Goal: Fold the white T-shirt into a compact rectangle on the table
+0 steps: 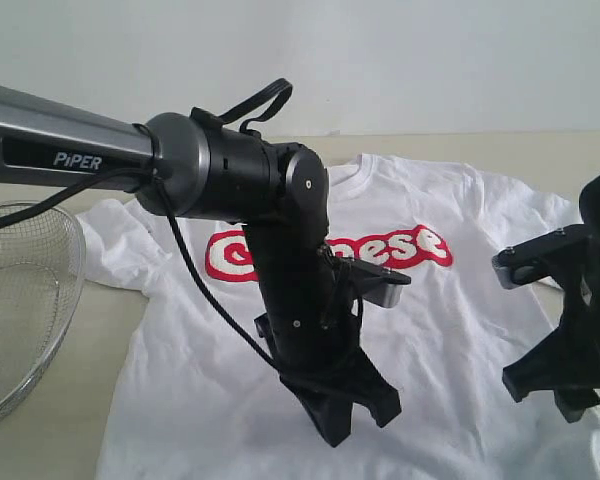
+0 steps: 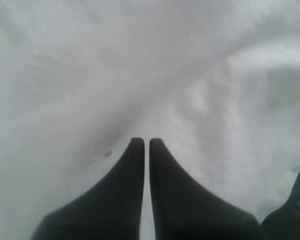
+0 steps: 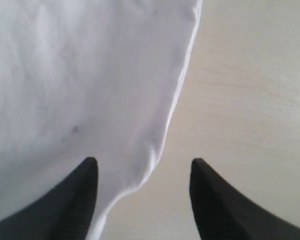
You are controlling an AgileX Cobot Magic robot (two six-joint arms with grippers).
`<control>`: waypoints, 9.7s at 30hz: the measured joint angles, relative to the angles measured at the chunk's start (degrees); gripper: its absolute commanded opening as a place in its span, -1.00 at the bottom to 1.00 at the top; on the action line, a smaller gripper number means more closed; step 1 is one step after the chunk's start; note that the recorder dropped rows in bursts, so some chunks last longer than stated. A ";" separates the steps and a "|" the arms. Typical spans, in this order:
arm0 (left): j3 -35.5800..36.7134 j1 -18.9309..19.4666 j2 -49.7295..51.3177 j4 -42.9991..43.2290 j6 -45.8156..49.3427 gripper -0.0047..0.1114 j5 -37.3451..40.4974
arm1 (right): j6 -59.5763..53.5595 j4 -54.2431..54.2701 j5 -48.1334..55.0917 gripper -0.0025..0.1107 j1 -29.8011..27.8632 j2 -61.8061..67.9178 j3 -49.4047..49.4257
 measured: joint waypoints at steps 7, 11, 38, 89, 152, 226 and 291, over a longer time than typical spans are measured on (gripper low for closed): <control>0.00 0.00 -2.54 0.01 0.00 -0.84 0.37 | 6.43 -7.14 2.59 -0.67 0.00 -0.10 -0.11; 0.17 0.30 -6.47 0.01 0.00 -0.84 -0.30 | 7.14 -7.50 2.44 -0.81 0.00 -0.22 -0.30; 30.53 11.79 -31.04 1.44 -3.38 -0.84 -25.85 | -23.67 33.28 -8.55 -0.66 -23.63 10.10 -20.33; 30.62 11.79 -30.91 0.53 -2.94 -0.84 -29.31 | -18.96 25.64 -11.91 -0.15 -29.23 28.13 -33.99; 30.62 11.79 -30.91 -0.05 -2.55 -0.84 -29.49 | -23.87 35.03 -21.10 -0.96 -19.88 26.21 -34.47; 30.62 11.79 -30.91 -0.90 -1.63 -0.84 -29.49 | -30.31 40.74 -21.85 -0.96 -14.18 21.06 -35.99; 30.62 11.79 -30.91 -0.90 -0.99 -0.84 -29.60 | -20.83 34.17 -26.40 -0.96 -11.67 34.25 -42.61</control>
